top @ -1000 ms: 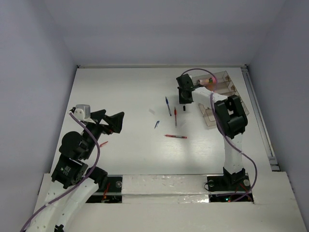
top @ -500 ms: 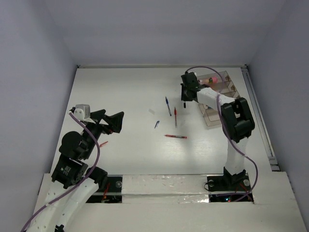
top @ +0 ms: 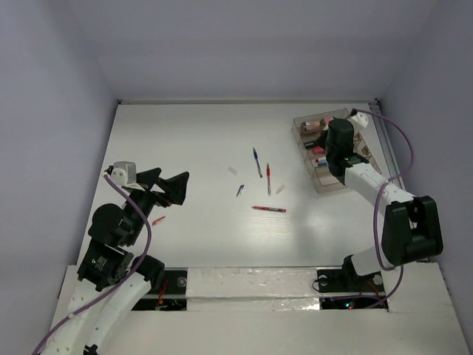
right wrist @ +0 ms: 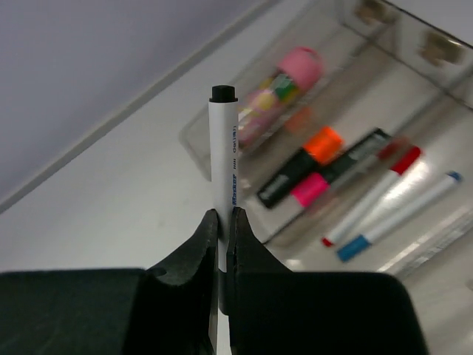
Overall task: Sort the stationery into containers
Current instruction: Place the pen in the storage box.
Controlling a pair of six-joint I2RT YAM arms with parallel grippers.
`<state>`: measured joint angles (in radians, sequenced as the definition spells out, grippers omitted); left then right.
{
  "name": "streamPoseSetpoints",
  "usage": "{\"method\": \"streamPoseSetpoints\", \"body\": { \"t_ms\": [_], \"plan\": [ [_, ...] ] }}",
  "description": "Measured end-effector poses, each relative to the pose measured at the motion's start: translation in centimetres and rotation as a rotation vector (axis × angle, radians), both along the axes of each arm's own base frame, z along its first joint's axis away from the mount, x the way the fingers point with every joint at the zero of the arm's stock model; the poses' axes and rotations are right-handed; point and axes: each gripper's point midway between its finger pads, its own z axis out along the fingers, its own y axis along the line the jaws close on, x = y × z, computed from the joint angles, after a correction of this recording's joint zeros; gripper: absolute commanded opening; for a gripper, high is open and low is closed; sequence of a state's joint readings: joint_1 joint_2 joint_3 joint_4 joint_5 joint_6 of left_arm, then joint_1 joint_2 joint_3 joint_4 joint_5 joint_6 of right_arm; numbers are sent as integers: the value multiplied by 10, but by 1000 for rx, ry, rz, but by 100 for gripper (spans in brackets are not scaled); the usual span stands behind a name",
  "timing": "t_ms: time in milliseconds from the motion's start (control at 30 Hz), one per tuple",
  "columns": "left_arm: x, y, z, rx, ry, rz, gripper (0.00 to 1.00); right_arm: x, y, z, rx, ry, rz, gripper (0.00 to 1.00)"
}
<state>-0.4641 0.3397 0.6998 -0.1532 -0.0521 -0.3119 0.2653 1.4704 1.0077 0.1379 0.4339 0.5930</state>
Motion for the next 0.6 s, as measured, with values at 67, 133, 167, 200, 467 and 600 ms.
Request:
{"method": "streamPoseSetpoints", "body": {
  "t_ms": [67, 133, 167, 200, 467, 600],
  "plan": [
    [-1, -1, 0, -1, -1, -6, 99, -8, -30, -26, 30, 37, -93, 0],
    [-2, -2, 0, -1, -2, -13, 99, -16, -56, -48, 55, 75, -179, 0],
    [-2, -3, 0, -1, -2, -13, 99, -19, -66, -54, 66, 85, -212, 0],
    [-2, -3, 0, -1, -2, -14, 99, -22, -75, -59, 81, 88, -245, 0],
    [-2, -3, 0, -1, -2, -14, 99, -18, -98, -69, 186, 58, -349, 0],
    [-2, -3, 0, -1, -2, -14, 99, -15, -103, -86, 231, 73, -380, 0]
  ]
}}
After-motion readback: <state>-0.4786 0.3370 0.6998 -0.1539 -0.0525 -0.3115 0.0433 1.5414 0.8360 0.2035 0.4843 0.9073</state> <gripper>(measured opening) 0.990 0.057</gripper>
